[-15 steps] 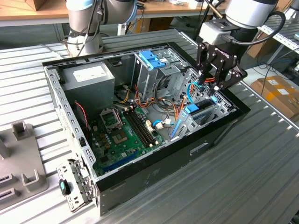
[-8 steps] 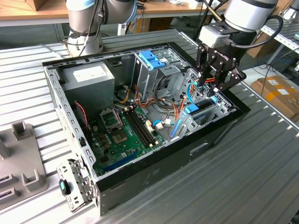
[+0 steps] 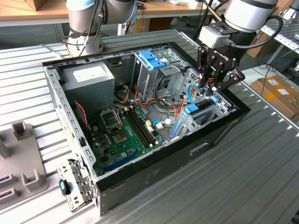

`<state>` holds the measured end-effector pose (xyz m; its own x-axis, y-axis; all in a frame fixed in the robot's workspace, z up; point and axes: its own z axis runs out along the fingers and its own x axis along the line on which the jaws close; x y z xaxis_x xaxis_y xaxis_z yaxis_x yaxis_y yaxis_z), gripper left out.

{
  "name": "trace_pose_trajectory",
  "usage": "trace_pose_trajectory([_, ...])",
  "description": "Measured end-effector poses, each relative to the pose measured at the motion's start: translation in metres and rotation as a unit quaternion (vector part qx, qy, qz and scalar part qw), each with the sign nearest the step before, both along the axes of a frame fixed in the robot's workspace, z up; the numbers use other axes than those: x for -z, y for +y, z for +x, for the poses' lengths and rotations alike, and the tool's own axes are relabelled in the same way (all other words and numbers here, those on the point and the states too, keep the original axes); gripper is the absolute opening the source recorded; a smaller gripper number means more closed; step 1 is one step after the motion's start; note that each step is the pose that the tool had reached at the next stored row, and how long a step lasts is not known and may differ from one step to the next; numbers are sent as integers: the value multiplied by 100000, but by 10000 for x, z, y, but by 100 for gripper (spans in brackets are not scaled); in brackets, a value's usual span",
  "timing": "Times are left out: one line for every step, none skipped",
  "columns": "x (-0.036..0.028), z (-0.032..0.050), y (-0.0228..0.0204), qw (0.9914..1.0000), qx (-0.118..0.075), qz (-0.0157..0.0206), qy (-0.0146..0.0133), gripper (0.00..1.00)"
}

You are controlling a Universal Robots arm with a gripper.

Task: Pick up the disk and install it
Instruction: 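Insert the first disk wire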

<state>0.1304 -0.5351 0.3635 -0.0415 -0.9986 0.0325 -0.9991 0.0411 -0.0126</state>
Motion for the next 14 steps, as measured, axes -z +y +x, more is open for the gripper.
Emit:
trace_pose_trajectory([1, 1, 0, 100000, -1, -4, -1, 28])
trace_pose_trajectory([1, 1, 0, 100000, 2, -5, -2, 22])
trace_pose_trajectory([1, 1, 0, 100000, 0, -5, -2, 16])
trace_pose_trajectory([2, 1, 0, 100000, 1, -7, -1, 16])
trace_pose_trajectory([3, 1, 0, 100000, 1, -3, -1, 16])
trace_pose_trajectory([3, 1, 0, 100000, 0, -5, -1, 16])
trace_pose_trajectory([3, 1, 0, 100000, 2, -7, -1, 16])
trace_pose_trajectory([4, 2, 0, 100000, 0, -5, -1, 16])
trace_pose_trajectory([5, 2, 0, 100000, 0, -9, 0, 16])
trace_pose_trajectory([5, 2, 0, 100000, 1, -8, -2, 16])
trace_pose_trajectory([6, 2, 0, 100000, -3, -4, -1, 16])
trace_pose_trajectory([7, 1, 0, 100000, -18, 1, -1, 16])
trace_pose_trajectory([7, -10, 0, 100000, -30, 16, -44, 16])
trace_pose_trajectory([6, -21, -1, 100000, -41, 17, -91, 16])
